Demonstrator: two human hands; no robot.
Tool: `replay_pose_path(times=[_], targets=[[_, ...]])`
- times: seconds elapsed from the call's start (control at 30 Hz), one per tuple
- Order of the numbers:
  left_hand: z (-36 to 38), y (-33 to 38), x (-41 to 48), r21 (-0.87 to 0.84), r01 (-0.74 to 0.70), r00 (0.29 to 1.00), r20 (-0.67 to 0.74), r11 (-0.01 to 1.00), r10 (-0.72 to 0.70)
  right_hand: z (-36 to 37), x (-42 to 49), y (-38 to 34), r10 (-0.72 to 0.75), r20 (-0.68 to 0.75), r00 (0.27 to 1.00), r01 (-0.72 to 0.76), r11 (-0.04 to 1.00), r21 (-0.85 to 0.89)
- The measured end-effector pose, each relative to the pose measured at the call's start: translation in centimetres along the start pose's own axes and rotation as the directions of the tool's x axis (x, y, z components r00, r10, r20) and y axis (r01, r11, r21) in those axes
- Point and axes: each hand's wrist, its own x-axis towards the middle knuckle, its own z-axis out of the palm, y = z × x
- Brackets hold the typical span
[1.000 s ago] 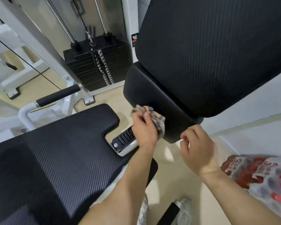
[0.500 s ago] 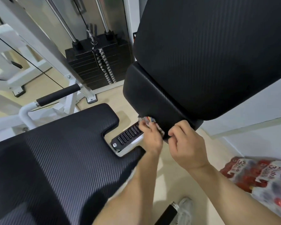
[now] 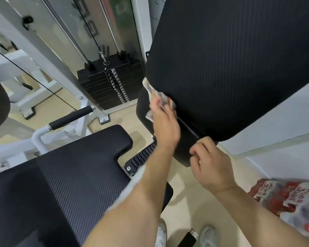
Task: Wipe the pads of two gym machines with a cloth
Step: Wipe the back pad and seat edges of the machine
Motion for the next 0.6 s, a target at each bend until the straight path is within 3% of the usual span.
replay_pose_path(times=[0.17, 0.27, 0.37, 0.43, 0.5, 0.6], targets=[[1.6, -3.0, -11.2, 0.121, -0.133, 0.937, 0.339, 0.984, 0.085, -1.4, -0.9, 0.2, 0.134, -0.031, 0.991, -0.133, 0.991, 0.009], [0.3, -3.7, -11.6, 0.127, -0.261, 0.886, 0.426, 0.957, 0.185, -2.2, -1.9, 0.6, 0.187, -0.100, 0.977, -0.185, 0.982, 0.031], [-1.2, -2.9, -8.2, 0.185, -0.336, 0.894, 0.371, 0.923, 0.251, -2.4, -2.6, 0.8, 0.202, -0.109, 0.973, -0.197, 0.979, 0.050], [-0.8, -2.2, -6.2, 0.185, -0.151, 0.973, 0.203, 0.971, 0.113, -2.1, -2.7, 0.9, 0.234, -0.097, 0.967, -0.228, 0.971, 0.070], [0.4, -1.5, -6.1, 0.172, 0.004, 0.996, 0.089, 0.985, -0.019, -1.7, -3.0, 0.9, 0.302, -0.090, 0.949, -0.292, 0.950, 0.108], [1.6, -2.0, -10.4, 0.216, -0.128, 0.969, 0.236, 0.968, 0.075, -1.1, -3.5, 0.9, 0.468, -0.068, 0.881, -0.443, 0.866, 0.231]])
